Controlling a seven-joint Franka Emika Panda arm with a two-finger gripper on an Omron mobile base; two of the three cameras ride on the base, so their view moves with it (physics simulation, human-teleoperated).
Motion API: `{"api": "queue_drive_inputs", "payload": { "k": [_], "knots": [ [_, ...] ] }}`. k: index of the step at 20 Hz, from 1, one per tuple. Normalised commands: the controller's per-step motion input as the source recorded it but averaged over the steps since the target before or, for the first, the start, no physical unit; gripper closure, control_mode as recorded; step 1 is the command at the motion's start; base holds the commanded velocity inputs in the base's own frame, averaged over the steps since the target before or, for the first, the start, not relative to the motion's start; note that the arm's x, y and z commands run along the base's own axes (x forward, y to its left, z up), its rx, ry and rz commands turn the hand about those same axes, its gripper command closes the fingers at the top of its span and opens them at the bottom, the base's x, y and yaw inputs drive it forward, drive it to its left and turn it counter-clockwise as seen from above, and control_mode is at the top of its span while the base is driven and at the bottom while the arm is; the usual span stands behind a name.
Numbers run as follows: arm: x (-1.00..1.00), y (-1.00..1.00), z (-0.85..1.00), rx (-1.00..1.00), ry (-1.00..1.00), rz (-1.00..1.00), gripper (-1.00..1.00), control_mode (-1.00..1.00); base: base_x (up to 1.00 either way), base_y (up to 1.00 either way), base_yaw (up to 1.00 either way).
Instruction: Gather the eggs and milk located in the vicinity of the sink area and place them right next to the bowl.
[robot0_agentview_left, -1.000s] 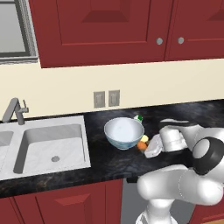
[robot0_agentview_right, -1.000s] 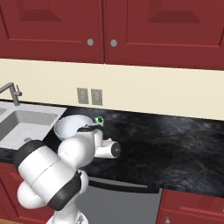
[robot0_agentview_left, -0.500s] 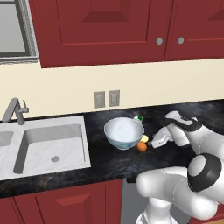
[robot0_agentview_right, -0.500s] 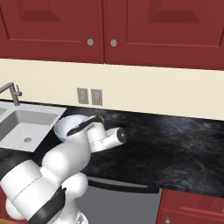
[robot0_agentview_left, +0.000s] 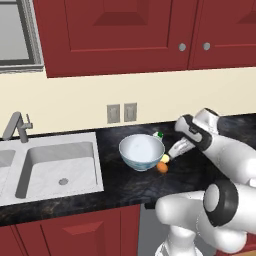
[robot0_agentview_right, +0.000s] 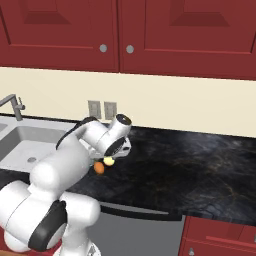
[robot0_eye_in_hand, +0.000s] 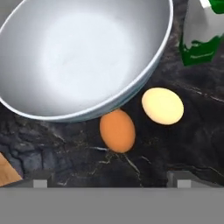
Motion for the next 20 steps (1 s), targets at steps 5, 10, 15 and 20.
{"api": "queue_drive_inputs", "payload": {
  "k": [5, 10, 15, 20],
  "knots": [
    [-0.97, 0.00, 0.00, -0.26, 0.13, -0.21, -1.00, -1.00, 0.00, 0.00, 0.00],
    [-0.94, 0.17, 0.03, -0.27, 0.00, -0.22, -1.00, -1.00, 0.00, 0.00, 0.00],
    [-0.68, 0.52, 0.28, -0.18, -0.01, -0.23, -1.00, -1.00, 0.00, 0.00, 0.00],
    [-0.58, 0.58, 0.47, -0.03, -0.17, -0.27, -1.00, -1.00, 0.00, 0.00, 0.00]
  ]
}}
